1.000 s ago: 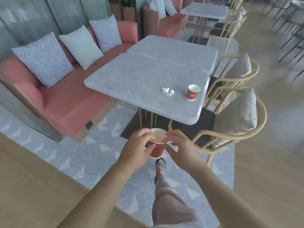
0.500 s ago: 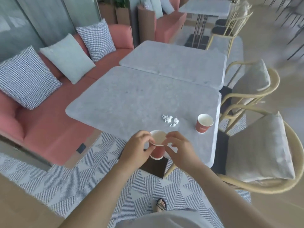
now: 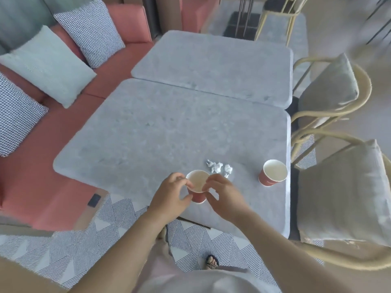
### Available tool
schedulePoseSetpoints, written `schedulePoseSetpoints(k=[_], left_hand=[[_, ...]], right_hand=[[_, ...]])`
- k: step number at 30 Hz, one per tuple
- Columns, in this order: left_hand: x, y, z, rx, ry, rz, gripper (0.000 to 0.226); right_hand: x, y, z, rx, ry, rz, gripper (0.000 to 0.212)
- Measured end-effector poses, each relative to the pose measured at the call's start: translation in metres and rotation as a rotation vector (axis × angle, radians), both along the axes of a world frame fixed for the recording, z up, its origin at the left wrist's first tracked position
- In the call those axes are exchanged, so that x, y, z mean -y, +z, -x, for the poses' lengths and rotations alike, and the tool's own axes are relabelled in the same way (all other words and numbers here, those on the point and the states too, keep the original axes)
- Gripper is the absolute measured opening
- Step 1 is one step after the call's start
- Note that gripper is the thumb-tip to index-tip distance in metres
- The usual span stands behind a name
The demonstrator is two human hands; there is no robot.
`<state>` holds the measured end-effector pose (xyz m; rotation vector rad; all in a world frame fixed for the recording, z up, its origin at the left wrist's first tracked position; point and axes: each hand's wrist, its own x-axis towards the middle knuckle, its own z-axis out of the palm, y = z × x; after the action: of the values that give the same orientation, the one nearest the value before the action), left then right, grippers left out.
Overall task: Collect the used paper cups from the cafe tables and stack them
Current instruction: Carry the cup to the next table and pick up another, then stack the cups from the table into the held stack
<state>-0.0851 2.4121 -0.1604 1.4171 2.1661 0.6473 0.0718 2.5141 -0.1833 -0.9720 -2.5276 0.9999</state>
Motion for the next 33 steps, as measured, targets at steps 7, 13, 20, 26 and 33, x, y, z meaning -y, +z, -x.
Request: schedulePoseSetpoints(k=[7, 13, 20, 26, 33], left_hand=[[-0.042, -0.019, 0.051, -0.083, -0.293, 0.144, 0.03], [-0.077, -0.026, 0.1, -0.234, -0.549, 0.245, 0.035], [-0.115, -0.027, 0.13, -0.165, -0.638, 0.139, 0.033], [-0.143, -0.031, 0.121, -0.014, -0.613, 0.054, 0.056], [-0.163, -0.04, 0.102, -0.267, -0.729, 0.245, 0.078]], right_hand=[[-0.01, -0.016, 0.041, 0.157, -0.157, -0.036, 0.016], [-0.021, -0.027, 0.082, 0.152, -0.33, -0.035, 0.015], [-0.027, -0.026, 0.101, 0.123, -0.523, -0.009, 0.031], [-0.026, -0.025, 0.071, 0.107, -0.721, 0.016, 0.039], [-0.047, -0.026, 0.046, 0.195, -0.678, 0.108, 0.043]])
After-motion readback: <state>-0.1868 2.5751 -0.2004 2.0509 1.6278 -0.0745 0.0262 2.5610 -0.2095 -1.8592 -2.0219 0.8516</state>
